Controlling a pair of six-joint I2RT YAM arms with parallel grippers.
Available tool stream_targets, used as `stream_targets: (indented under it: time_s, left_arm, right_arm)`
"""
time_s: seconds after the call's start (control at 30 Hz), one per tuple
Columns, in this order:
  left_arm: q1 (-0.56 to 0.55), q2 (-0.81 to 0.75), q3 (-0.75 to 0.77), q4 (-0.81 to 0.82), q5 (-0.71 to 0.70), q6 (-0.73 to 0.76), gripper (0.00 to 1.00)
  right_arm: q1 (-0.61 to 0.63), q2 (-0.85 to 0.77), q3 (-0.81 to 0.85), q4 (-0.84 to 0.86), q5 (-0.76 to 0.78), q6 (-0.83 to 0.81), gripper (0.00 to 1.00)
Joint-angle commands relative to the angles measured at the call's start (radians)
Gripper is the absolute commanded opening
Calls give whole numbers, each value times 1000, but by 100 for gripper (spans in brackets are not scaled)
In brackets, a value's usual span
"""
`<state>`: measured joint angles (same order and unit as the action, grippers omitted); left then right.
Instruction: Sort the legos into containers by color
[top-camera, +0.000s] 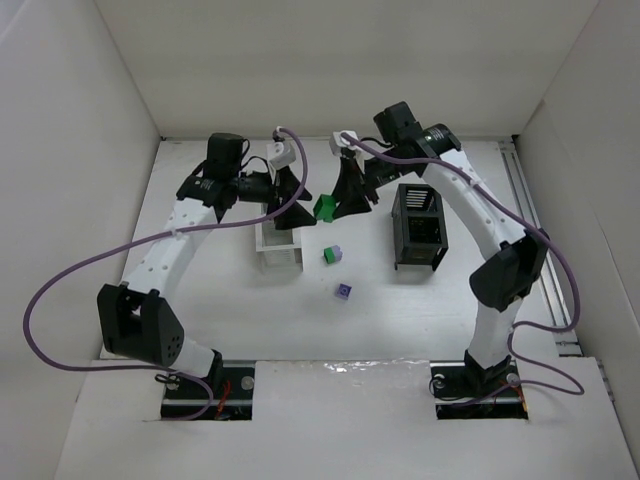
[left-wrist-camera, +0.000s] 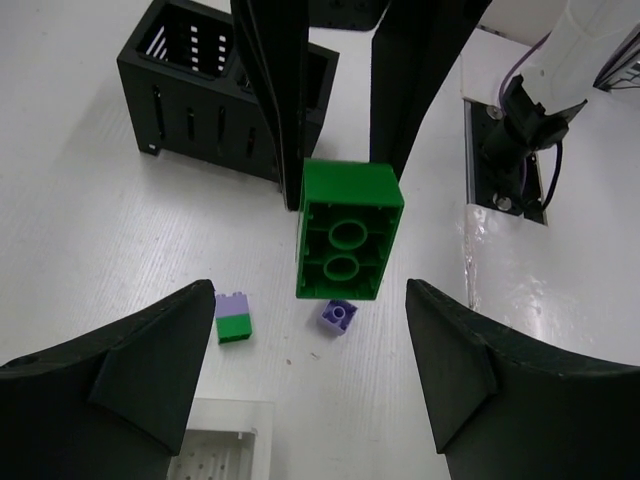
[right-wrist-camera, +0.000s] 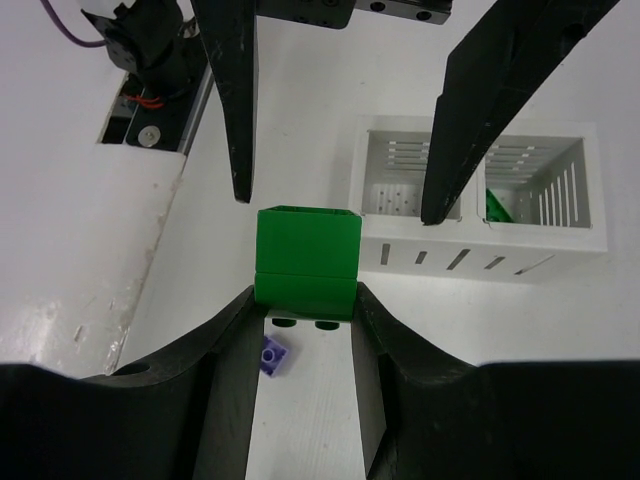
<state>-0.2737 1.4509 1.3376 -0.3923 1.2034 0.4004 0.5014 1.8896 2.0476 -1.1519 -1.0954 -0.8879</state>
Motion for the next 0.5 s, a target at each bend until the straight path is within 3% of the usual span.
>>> stream_targets:
  time_s: [0.0,0.47]
  left_arm:
    - [-4,-64,2,113,64,-32,73]
    - [-45,-64,-40,214,73,-138,68]
  right_arm:
    - [20,6,52,12,-29,-17,0]
    - [29,36,92,12,-38,-8,0]
